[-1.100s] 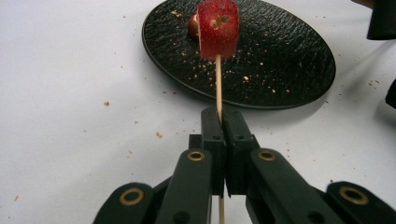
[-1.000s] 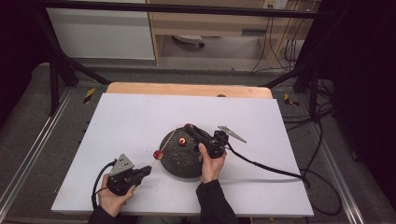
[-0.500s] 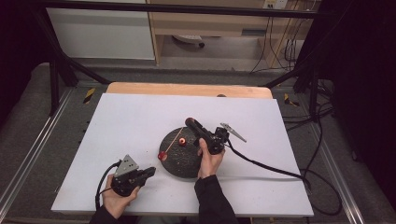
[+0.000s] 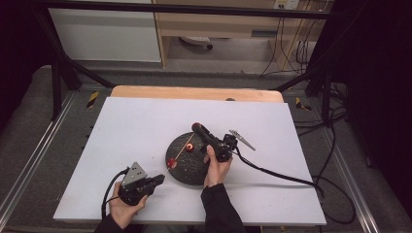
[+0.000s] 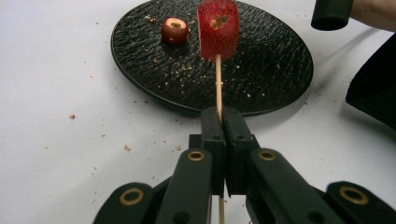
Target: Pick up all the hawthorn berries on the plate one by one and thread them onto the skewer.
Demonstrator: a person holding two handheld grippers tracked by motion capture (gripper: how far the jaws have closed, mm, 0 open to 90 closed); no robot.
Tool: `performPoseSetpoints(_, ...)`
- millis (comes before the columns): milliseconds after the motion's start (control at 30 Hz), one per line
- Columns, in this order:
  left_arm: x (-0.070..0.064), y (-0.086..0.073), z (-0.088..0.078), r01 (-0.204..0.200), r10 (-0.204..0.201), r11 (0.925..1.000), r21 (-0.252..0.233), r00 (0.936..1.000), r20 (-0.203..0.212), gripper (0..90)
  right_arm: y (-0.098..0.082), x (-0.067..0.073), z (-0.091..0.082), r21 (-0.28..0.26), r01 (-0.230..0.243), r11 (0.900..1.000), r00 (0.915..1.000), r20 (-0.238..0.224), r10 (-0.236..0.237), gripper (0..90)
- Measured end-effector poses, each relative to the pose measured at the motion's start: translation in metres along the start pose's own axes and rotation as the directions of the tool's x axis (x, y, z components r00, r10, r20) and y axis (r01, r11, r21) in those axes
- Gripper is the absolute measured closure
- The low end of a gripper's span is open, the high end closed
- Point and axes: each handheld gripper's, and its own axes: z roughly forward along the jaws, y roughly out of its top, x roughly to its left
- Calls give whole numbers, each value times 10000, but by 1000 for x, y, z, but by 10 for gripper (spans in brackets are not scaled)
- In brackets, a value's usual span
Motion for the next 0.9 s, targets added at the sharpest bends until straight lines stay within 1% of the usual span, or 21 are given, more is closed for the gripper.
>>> performPoseSetpoints(267, -2, 0, 1, 3, -3, 9999, -103, 10000, 2, 885, -2, 3, -3, -178, -188, 9997, 9996, -215, 185, 613)
performPoseSetpoints(500, -2, 0, 0, 47, -48, 9998, -216, 10000, -36, 885, -1, 3, -3, -217, -140, 9997, 9997, -190, 136, 613)
performPoseSetpoints(700, -4, 0, 0, 31, -33, 9994, -332, 10000, -76, 885, -3, 2, -3, -275, -237, 9993, 9995, -226, 231, 613)
performPoseSetpoints(900, -7, 0, 3, 224, -229, 9986, -482, 9997, -98, 885, -6, 1, -3, -407, -393, 9984, 9987, -328, 379, 613)
